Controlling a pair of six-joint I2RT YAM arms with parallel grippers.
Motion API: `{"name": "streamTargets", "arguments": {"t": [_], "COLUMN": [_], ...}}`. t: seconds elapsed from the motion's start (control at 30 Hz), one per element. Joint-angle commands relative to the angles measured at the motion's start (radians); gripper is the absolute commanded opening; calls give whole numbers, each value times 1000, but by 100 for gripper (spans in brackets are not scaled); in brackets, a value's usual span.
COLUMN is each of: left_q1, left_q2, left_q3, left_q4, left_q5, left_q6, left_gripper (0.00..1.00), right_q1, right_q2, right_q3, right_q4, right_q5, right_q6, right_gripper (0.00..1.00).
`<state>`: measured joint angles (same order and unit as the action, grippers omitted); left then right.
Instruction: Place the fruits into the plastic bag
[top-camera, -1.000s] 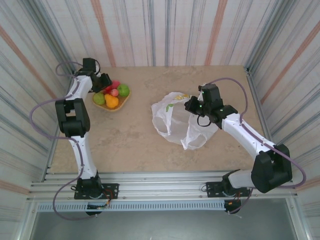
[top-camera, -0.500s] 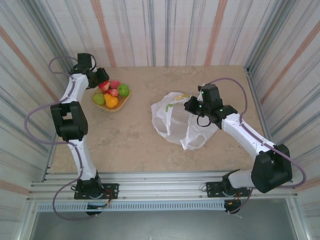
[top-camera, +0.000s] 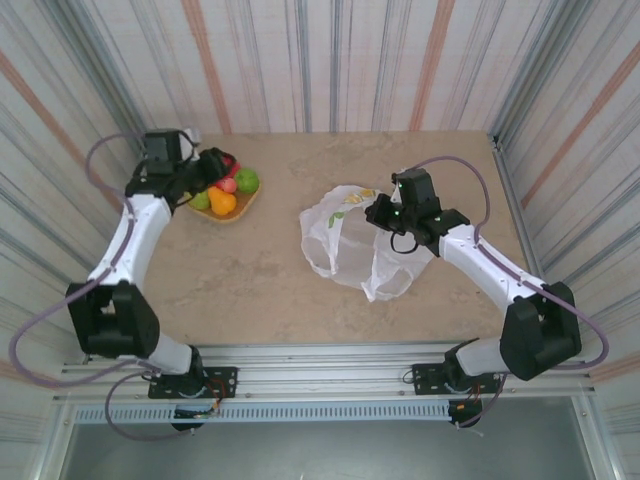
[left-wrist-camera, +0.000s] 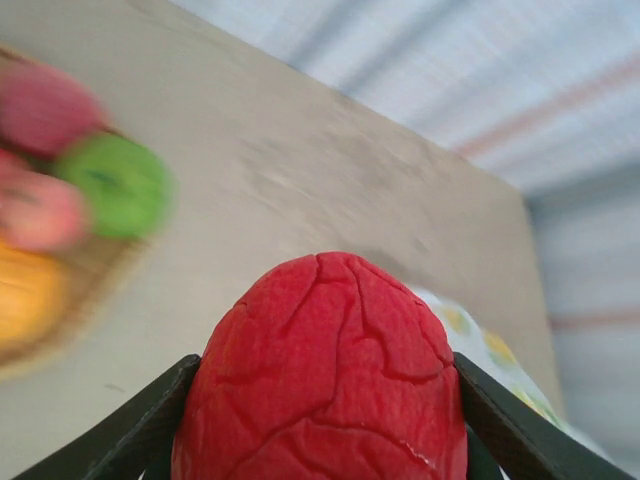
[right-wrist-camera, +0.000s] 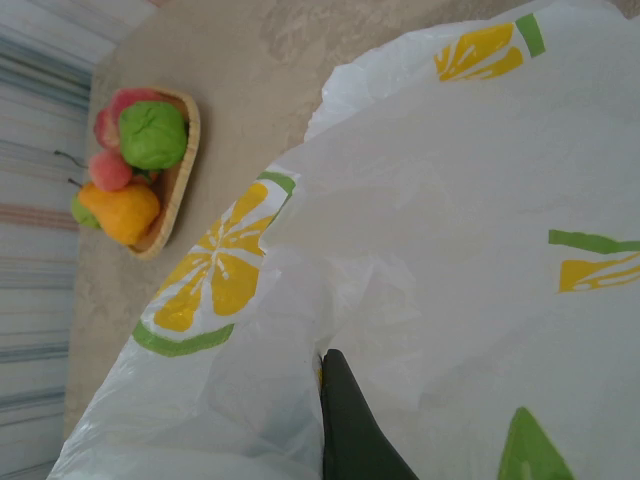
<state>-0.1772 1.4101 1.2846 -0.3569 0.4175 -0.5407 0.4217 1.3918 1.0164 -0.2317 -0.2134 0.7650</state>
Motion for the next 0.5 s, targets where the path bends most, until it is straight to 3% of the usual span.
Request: {"name": "streamTargets", "arguments": {"t": [0.0, 0.13, 0.23, 0.47], "left_q1": [-180, -419, -539, -589], "left_q2": [-86, -102, -70, 60], "left_q3": [-68, -102, -104, -94], "left_q4": [78, 141, 171, 157], "left_q5": [107, 135, 125, 73], "left_q6": [-8, 5, 32, 35], "left_gripper": [60, 60, 60, 59], "right_q1": [5, 5, 6, 7], "right_q2": [14, 24, 29, 12], "right_q3": [35, 42, 42, 24], "right_q4": [9, 27, 43, 52], "right_q5": [-21, -37, -46, -53], "right_q6": [52, 92, 113, 135], "right_gripper": [0, 0, 0, 0]}}
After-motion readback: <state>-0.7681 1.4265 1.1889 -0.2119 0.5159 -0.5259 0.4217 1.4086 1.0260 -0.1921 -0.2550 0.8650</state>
